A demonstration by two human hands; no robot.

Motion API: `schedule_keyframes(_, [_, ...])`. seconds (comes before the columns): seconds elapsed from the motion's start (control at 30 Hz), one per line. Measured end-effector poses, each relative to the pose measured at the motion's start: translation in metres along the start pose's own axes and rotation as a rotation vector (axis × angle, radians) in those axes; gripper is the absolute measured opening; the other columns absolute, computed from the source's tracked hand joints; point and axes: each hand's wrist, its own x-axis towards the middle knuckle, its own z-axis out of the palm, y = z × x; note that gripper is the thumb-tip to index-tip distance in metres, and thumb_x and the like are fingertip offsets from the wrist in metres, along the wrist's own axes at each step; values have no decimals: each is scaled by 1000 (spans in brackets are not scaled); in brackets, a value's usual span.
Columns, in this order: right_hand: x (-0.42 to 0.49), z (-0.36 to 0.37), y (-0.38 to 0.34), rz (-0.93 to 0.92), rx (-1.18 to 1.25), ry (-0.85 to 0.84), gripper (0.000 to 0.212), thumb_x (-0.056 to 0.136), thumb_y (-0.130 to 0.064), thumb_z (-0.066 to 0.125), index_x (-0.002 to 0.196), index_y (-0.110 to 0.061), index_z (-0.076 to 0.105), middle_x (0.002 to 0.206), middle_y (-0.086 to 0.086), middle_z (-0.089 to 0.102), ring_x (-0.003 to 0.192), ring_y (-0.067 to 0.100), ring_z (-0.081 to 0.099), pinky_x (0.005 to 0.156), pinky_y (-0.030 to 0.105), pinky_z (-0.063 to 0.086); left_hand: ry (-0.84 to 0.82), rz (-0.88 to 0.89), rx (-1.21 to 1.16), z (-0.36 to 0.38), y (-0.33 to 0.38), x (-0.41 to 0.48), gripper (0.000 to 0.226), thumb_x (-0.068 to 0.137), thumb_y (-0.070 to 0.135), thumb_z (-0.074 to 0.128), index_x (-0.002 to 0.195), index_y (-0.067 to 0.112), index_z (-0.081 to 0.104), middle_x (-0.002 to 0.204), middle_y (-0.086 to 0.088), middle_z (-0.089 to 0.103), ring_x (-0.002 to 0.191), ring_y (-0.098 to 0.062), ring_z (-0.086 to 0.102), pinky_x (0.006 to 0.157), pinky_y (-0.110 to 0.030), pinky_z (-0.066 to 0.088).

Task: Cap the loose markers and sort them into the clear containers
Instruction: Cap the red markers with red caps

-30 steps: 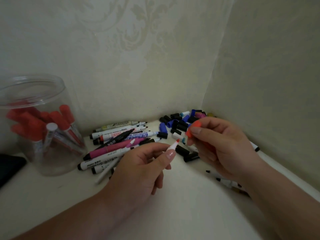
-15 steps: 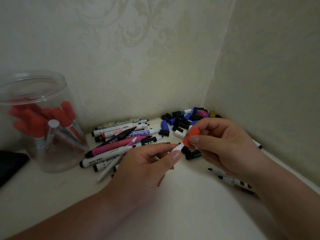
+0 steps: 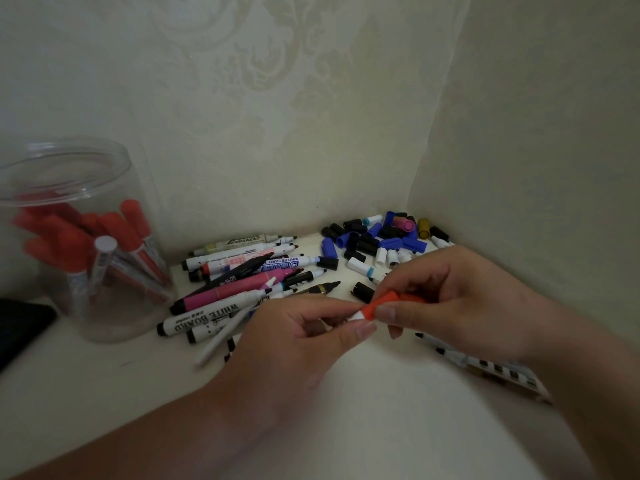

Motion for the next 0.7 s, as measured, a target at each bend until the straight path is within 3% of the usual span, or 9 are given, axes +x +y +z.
schedule_keyframes(0.17, [1,2,-3,8,-63,-28,24,89,-45,68,82,-23,76,67,5,68,60,34,51,54,45,45,1,23,18,0,-2,1,14,76,40,72,86,47,78,61,14,67,46,0,46,48,-18,38])
schedule_keyframes(0.3, [1,4,-4,55,-25,-31,20,90,-36,67,77,-23,75,64,2,68,53,16,44,52,33,38,-2,5,60,0,-1,1,14,83,28,74,83,42,77,54,17,63,44,5,49,53,-16,42])
schedule_keyframes(0.4, [2,7,-5,77,-10,-2,24,92,-38,64,76,-24,74,58,-1,64,50,12,43,50,28,37,0,-36,37,0,0,2,14,86,26,73,79,37,75,51,13,62,41,-2,46,49,-20,42])
schedule_keyframes(0.57, [13,32,-1,90,185,255,30,92,-41,62,77,-16,72,58,-1,62,51,16,45,50,28,37,17,-143,-122,-4,-3,6,19,94,29,63,83,21,76,56,-1,62,43,-13,48,43,-25,40])
schedule_keyframes(0.7, [20,41,2,75,399,403,22,86,-34,68,82,-13,74,63,0,68,45,10,44,45,21,34,-20,-207,-275,-7,-9,10,30,95,43,57,97,22,78,86,-16,72,69,-28,66,63,-39,50])
